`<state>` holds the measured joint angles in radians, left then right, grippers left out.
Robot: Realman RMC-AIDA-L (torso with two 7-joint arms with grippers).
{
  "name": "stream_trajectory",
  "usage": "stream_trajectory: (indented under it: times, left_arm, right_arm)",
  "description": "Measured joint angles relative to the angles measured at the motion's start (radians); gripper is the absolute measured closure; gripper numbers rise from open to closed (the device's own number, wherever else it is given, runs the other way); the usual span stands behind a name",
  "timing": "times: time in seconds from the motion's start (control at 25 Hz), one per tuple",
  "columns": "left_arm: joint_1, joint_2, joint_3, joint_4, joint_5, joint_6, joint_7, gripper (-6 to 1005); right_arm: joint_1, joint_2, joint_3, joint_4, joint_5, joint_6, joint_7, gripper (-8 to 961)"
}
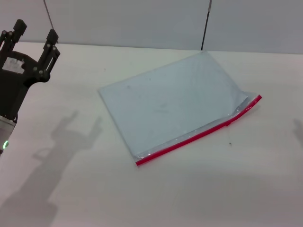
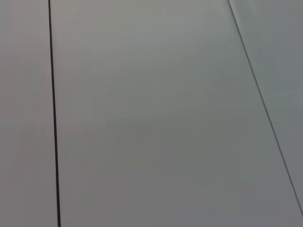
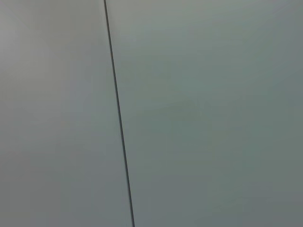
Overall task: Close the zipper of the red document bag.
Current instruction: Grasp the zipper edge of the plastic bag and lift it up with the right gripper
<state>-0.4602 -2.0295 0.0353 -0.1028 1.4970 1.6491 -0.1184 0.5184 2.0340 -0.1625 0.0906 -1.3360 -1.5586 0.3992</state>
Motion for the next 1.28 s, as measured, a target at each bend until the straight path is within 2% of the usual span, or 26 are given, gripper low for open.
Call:
stream_trajectory:
  times: [0.44,0.84,1.0,1.12,1.28]
  left_arm:
    - [-0.002,0.0,0.0,0.0,0.0,0.0,-0.001,303]
    - [-0.006,0.0,0.0,0.0,0.0,-0.018,0.0,302]
    - [-0.007,0.0,0.0,0.0,0.002,-0.027,0.0,302]
    - [-0.007,0.0,0.0,0.0,0.008,-0.029,0.001,302]
    - [-0.008,0.0,0.0,0.0,0.015,-0.037,0.003,302]
  right_arm:
    - [0.002,0.0,0.0,0.0,0.0,0.005,0.0,135]
    - [0.028,-0.002,0.0,0.0,-0.001,0.123,0.004,137]
    - [0.057,-0.002,-0.004,0.005,-0.004,0.218,0.011,138]
    - [0.087,-0.003,-0.019,0.004,-0.01,0.341,0.074,139]
    - [0.121,-0.008,-0.118,-0.043,-0.03,0.483,0.249,140]
